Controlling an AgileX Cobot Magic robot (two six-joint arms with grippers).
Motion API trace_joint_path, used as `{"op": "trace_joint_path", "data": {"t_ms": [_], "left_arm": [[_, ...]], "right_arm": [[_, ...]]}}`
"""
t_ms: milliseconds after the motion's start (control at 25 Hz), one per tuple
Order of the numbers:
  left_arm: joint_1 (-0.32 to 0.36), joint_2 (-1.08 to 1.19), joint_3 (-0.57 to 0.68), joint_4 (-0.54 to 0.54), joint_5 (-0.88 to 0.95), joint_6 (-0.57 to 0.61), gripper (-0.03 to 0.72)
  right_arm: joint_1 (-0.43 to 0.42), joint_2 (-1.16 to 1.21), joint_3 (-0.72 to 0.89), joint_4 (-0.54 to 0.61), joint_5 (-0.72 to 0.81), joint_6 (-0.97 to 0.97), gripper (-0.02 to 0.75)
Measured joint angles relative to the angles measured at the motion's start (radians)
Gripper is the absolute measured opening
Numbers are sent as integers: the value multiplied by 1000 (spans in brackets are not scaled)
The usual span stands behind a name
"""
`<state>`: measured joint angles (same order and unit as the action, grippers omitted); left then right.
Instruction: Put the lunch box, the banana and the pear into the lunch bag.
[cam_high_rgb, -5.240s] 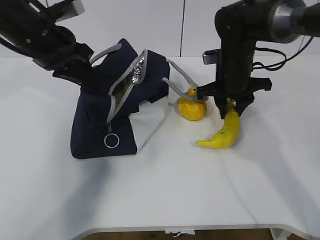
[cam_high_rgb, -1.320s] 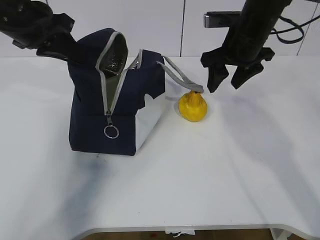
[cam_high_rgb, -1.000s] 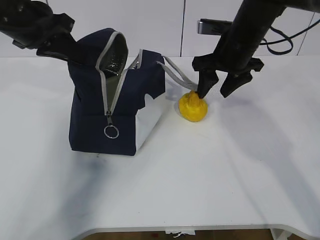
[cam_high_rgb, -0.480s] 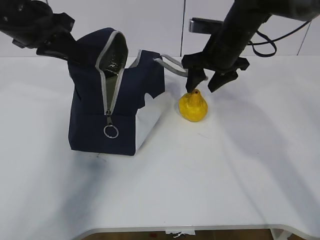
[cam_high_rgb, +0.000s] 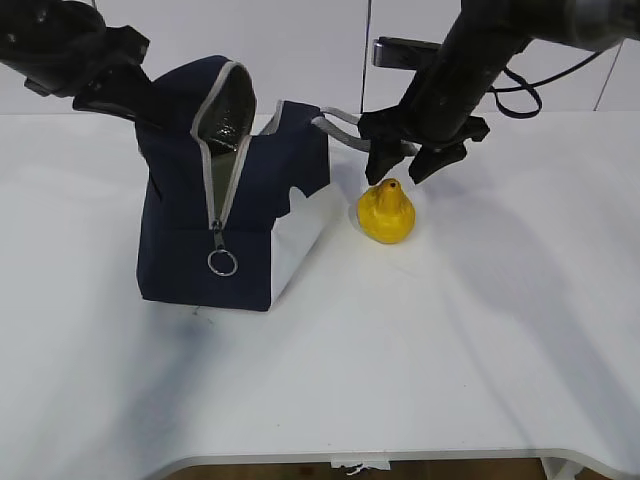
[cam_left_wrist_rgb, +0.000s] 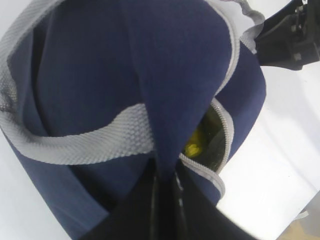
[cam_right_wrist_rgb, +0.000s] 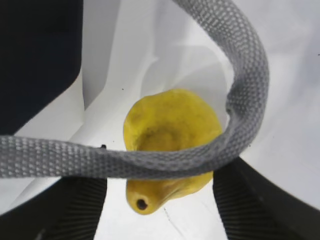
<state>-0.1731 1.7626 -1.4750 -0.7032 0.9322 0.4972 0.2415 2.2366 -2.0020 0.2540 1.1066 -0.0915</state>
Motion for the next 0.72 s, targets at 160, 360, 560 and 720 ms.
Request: {"op": "trace_joint_path", "data": {"t_ms": [160,360,560,720], "left_arm": [[0,0,0,1,-1,0,-7],[0,0,0,1,-1,0,-7],[0,0,0,1,-1,0,-7],[0,0,0,1,-1,0,-7]], "right_arm": [[0,22,0,6,32,-2,509],[0,37,0,6,54,-2,509],[0,37,0,3,56,-2,442],[0,37,-2,-10,56,-2,312]]}}
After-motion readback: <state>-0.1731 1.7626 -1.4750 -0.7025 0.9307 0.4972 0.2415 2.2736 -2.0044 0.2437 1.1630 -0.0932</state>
